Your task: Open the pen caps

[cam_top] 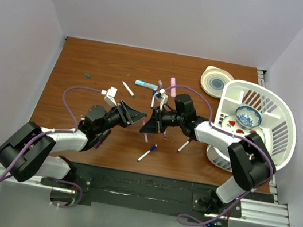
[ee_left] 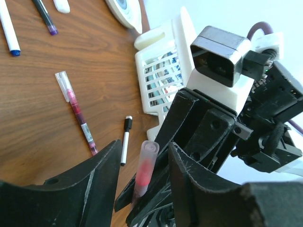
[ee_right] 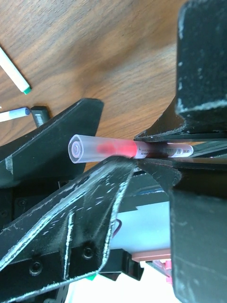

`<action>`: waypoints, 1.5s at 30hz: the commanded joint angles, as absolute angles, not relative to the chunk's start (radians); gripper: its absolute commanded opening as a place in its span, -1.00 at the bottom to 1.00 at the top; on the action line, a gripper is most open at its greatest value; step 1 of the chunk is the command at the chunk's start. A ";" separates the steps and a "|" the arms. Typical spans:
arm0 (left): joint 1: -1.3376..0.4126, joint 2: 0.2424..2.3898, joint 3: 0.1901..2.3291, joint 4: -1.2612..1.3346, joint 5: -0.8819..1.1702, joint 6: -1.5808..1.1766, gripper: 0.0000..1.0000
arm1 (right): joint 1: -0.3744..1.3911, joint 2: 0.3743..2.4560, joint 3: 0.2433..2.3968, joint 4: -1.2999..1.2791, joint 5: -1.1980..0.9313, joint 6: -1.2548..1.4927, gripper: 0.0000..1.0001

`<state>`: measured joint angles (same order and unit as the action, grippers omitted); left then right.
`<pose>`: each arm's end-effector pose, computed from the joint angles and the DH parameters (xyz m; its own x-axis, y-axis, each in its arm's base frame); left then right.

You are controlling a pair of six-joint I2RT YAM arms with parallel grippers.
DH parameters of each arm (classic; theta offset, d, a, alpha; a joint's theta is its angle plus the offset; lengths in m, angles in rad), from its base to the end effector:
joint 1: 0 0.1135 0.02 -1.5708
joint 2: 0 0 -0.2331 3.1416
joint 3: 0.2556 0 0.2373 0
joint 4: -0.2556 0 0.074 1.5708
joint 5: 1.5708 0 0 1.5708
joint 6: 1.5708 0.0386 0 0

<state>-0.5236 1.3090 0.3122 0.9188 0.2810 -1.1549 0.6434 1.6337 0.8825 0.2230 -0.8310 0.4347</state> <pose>0.2072 -0.1320 0.1698 -0.6857 -0.6189 -0.3830 0.2291 0.3159 -0.9207 0.2468 0.2207 0.1829 -0.7510 -0.2083 -0.6266 -0.6599 0.2694 0.7014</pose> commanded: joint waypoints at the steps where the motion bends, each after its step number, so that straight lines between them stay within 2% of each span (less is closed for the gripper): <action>1: -0.554 1.299 0.399 0.804 0.265 -1.082 -0.03 | 0.647 1.609 0.923 0.212 -0.842 0.397 -1.00; 4: -0.563 1.301 0.416 0.787 0.258 -1.069 -0.04 | 0.647 1.614 0.923 0.210 -0.842 0.397 -1.00; 12: -0.586 1.319 0.469 0.710 0.255 -1.026 -0.24 | 0.646 1.609 0.928 0.203 -0.838 0.394 -1.00; 15: -0.592 1.325 0.483 0.704 0.262 -1.014 -0.52 | 0.646 1.608 0.930 0.201 -0.838 0.393 -1.00; 16: -0.591 1.324 0.486 0.704 0.264 -1.011 -0.89 | 0.646 1.608 0.930 0.199 -0.841 0.393 -1.00; 17: -0.591 1.316 0.492 0.697 0.262 -1.006 -1.00 | 0.646 1.608 0.930 0.198 -0.847 0.393 -1.00; 20: -0.546 1.281 0.552 0.582 0.207 -0.956 -1.00 | 0.649 1.612 0.922 0.198 -0.862 0.394 -1.00; 24: -0.315 1.236 0.641 0.486 0.146 -0.959 -1.00 | 0.690 1.621 0.911 0.189 -0.862 0.384 -1.00; 28: -0.166 1.235 0.725 0.372 0.100 -0.950 -1.00 | 0.722 1.647 0.931 0.158 -0.861 0.365 -1.00; 32: -0.077 1.246 0.735 0.341 0.115 -0.946 -1.00 | 0.723 1.657 0.956 0.115 -0.858 0.335 -1.00; 36: 0.000 1.272 0.689 0.252 0.008 -0.942 -1.00 | 0.722 1.628 0.989 0.026 -0.893 0.200 -1.00; 40: 0.124 1.391 0.699 0.189 -0.021 -0.963 -1.00 | 0.719 1.624 1.015 -0.043 -0.979 0.068 -1.00; 45: 0.216 1.658 0.874 0.088 -0.034 -0.930 -1.00 | 0.716 1.621 1.022 -0.063 -0.977 0.046 -1.00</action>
